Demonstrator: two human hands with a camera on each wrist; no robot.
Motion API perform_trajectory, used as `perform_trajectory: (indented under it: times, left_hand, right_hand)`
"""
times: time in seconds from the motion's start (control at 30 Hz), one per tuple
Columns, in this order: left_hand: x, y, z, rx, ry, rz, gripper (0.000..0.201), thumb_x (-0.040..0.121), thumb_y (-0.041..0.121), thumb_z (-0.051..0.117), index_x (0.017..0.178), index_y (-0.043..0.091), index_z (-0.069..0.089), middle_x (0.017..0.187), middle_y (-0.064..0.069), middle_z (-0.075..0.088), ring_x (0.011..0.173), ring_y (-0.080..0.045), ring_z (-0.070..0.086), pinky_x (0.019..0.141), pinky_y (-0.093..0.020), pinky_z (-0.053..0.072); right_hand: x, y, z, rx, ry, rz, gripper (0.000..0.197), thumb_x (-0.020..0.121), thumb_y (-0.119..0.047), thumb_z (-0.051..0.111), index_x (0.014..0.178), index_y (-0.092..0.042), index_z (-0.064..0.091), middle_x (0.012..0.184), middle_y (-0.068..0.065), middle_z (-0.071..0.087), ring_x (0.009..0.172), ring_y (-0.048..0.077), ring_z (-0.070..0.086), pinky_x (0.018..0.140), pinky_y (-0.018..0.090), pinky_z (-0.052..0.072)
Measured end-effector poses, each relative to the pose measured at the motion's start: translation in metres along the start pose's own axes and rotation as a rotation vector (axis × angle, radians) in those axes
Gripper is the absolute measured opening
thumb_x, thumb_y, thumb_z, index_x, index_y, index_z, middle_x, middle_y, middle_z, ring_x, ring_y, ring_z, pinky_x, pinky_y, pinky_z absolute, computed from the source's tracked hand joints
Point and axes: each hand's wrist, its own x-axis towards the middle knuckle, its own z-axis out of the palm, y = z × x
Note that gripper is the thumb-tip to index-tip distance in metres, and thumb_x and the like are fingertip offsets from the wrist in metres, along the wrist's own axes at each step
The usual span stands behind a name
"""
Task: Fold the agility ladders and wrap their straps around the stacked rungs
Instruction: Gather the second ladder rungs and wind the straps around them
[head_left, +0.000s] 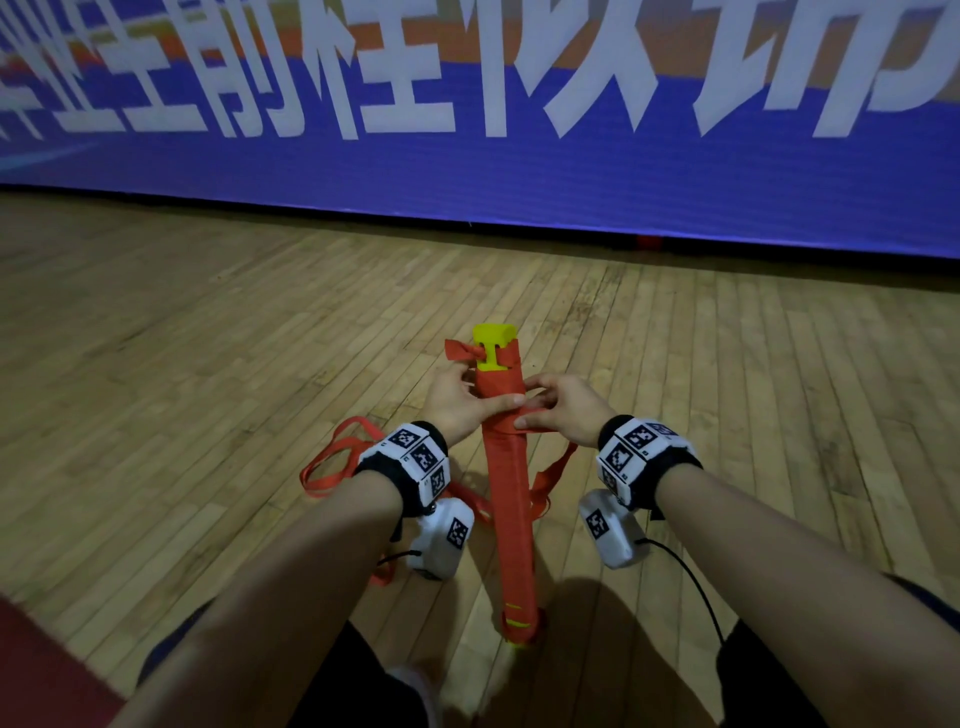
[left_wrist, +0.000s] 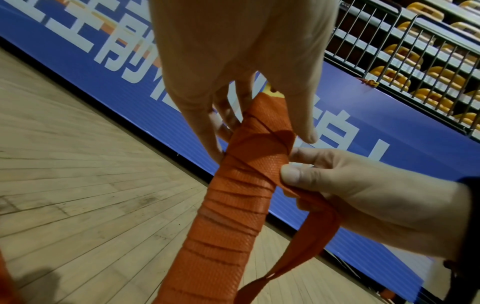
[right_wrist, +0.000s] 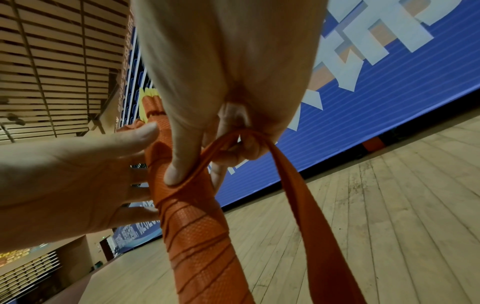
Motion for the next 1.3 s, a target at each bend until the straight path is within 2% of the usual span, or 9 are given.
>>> perform_trajectory:
  times: [0.17,0.3,0.4,0.47,0.6,0.83,1.03,1.13,1.3]
  left_hand:
    - [0.003,0.001,-0.003,-0.062,0.022,-0.096,0.069,0.066,0.012,0.086,0.123,0.005,0.047,0.108,-0.011,0.065,0.097,-0.024,0.066,0.087,-0.040,0.055]
    - [0.002,0.002,-0.010,-0.129,-0.065,-0.120,0.054,0.075,0.001,0.077,0.118,0.007,0.046,0.104,-0.008,0.063,0.088,-0.018,0.064,0.076,-0.032,0.056]
    - [0.000,0.004,-0.017,-0.154,-0.179,-0.144,0.044,0.081,-0.003,0.070,0.116,0.011,0.049,0.096,0.000,0.063,0.083,-0.011,0.064,0.072,-0.027,0.056]
    - [-0.001,0.004,-0.021,-0.162,-0.220,-0.146,0.043,0.082,-0.004,0.067,0.119,0.011,0.050,0.096,0.000,0.064,0.087,-0.012,0.064,0.076,-0.029,0.056]
    - [-0.002,0.005,-0.023,-0.140,-0.209,-0.148,0.043,0.083,0.002,0.069,0.121,0.013,0.052,0.099,0.000,0.059,0.095,-0.017,0.061,0.087,-0.041,0.055]
    - [-0.006,0.005,-0.011,-0.062,-0.060,-0.130,0.056,0.068,0.023,0.086,0.112,0.019,0.052,0.102,-0.008,0.063,0.090,-0.025,0.068,0.074,-0.049,0.059]
    - [-0.005,0.005,-0.021,-0.151,-0.096,-0.153,0.051,0.075,0.005,0.079,0.113,0.010,0.046,0.111,-0.010,0.061,0.095,-0.022,0.063,0.073,-0.036,0.058]
    - [-0.004,0.003,-0.026,-0.171,-0.167,-0.158,0.047,0.077,0.004,0.075,0.114,0.010,0.048,0.113,-0.009,0.063,0.097,-0.021,0.064,0.077,-0.035,0.057]
    - [-0.003,0.000,-0.023,-0.049,-0.174,-0.123,0.049,0.078,0.015,0.078,0.118,0.018,0.051,0.115,-0.006,0.059,0.101,-0.023,0.062,0.080,-0.042,0.056]
  right_hand:
    - [-0.001,-0.002,0.000,0.012,-0.049,-0.023,0.047,0.082,-0.004,0.071,0.125,-0.005,0.054,0.089,0.006,0.063,0.071,0.014,0.061,0.066,0.021,0.054]
    - [-0.001,0.000,0.000,0.005,-0.074,-0.019,0.045,0.083,-0.001,0.068,0.126,-0.005,0.054,0.088,0.008,0.065,0.049,0.005,0.057,0.054,0.018,0.050]
    - [0.000,0.001,0.003,0.055,-0.081,-0.015,0.053,0.082,0.001,0.068,0.132,-0.002,0.050,0.106,0.016,0.062,0.065,0.015,0.061,0.048,0.018,0.050]
    - [0.001,0.002,0.005,0.062,-0.098,-0.024,0.059,0.082,0.000,0.069,0.136,-0.006,0.046,0.113,0.015,0.060,0.073,0.017,0.061,0.047,0.018,0.049]
    - [0.005,0.002,0.005,0.079,-0.106,-0.018,0.060,0.081,-0.001,0.070,0.136,-0.007,0.045,0.100,0.005,0.065,0.047,0.007,0.054,0.045,0.018,0.047]
    - [0.005,-0.004,0.012,0.086,-0.086,-0.019,0.055,0.081,0.001,0.070,0.131,-0.005,0.046,0.091,0.006,0.060,0.044,0.007,0.053,0.042,0.018,0.047]
    - [0.003,-0.001,0.009,0.112,-0.093,-0.005,0.051,0.081,0.002,0.069,0.127,-0.007,0.047,0.096,0.008,0.061,0.066,0.017,0.059,0.046,0.020,0.051]
    - [0.002,-0.002,0.011,0.113,-0.120,-0.024,0.053,0.081,0.002,0.069,0.127,-0.012,0.047,0.094,0.000,0.060,0.063,0.008,0.061,0.047,0.020,0.050]
    - [0.005,0.000,0.014,0.115,-0.053,-0.027,0.052,0.080,0.003,0.070,0.125,-0.007,0.047,0.089,0.003,0.057,0.045,0.002,0.057,0.046,0.019,0.050]
